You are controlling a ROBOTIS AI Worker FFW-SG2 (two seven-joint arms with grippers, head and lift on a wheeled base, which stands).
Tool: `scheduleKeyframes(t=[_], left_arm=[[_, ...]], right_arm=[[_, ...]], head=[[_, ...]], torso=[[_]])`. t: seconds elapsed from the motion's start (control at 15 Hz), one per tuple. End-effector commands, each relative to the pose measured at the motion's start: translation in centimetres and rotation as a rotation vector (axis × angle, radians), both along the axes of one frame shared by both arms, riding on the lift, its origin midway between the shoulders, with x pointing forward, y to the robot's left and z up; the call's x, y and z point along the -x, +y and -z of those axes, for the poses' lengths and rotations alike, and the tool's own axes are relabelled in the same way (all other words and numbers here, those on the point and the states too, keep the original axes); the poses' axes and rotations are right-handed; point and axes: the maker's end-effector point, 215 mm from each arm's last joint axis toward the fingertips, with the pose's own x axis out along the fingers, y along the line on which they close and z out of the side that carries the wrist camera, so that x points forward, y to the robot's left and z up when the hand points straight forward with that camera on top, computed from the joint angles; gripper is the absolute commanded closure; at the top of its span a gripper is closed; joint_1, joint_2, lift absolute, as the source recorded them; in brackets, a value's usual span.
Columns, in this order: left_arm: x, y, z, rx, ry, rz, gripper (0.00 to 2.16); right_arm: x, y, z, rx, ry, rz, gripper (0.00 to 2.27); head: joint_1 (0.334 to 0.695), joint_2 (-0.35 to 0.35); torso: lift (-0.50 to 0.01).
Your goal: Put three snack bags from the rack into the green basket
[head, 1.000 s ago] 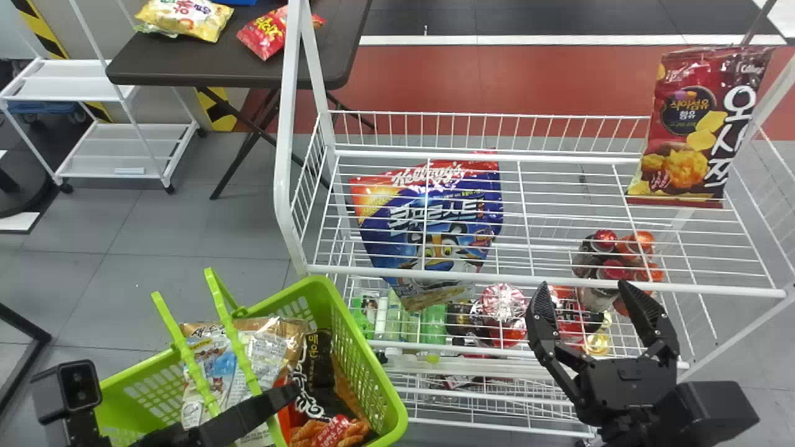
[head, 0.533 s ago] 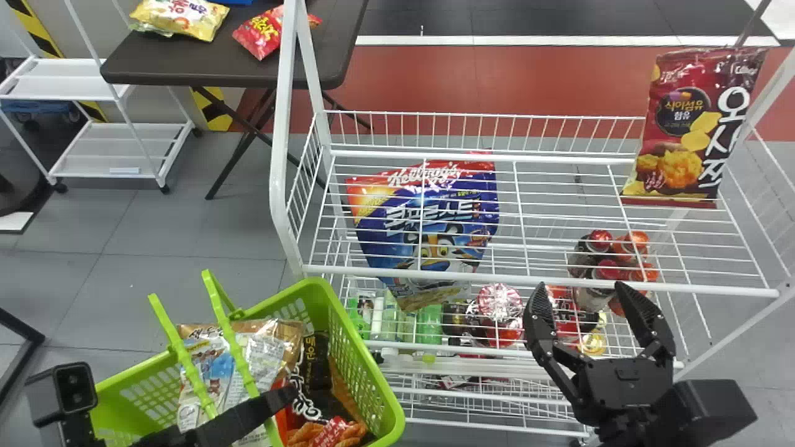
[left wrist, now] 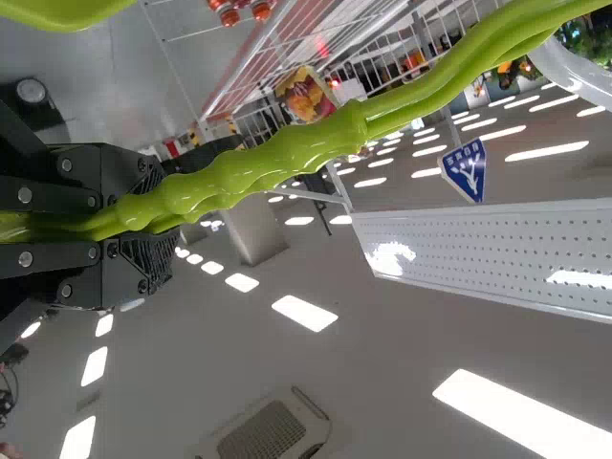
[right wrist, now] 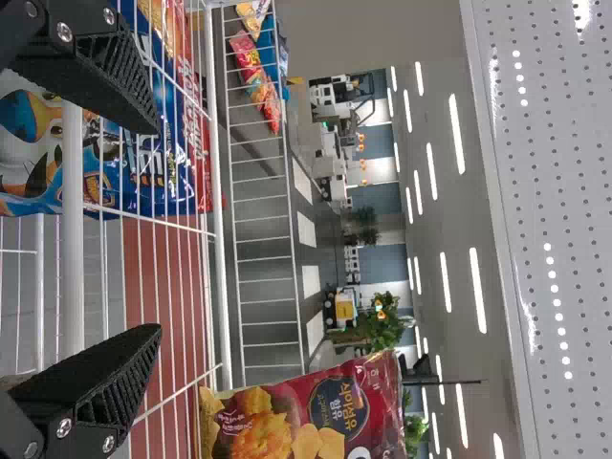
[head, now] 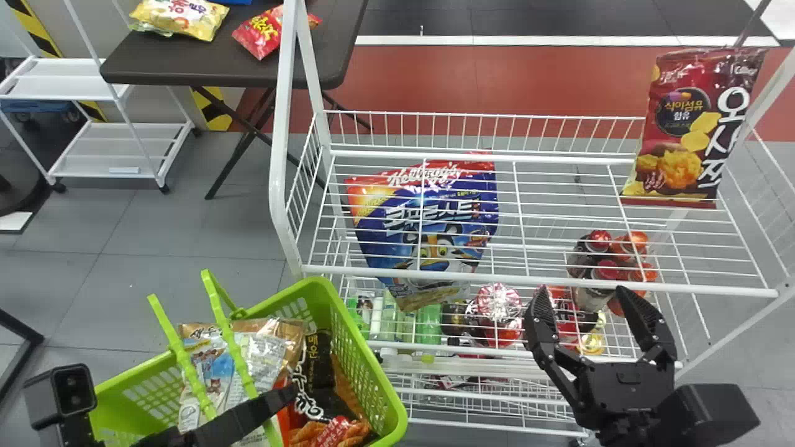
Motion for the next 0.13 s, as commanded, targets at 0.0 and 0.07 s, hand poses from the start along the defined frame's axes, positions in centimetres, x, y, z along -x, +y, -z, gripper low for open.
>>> scheduleKeyframes(t=[0.0, 0.07], left_arm=[[0.07, -0.14, -0.1, 0.0, -0.002, -0.001, 2.15], [0.1, -0.18, -0.08, 0.0, -0.001, -0.002, 2.15]], right_arm=[[0.14, 0.09, -0.11, -0.001, -0.003, -0.002, 0.08], [0.14, 0.09, -0.11, -0.001, -0.003, -0.002, 0.08]], head=[[0.695, 0.038], [0.695, 0.037]], torso=[[0.0], [0.0]])
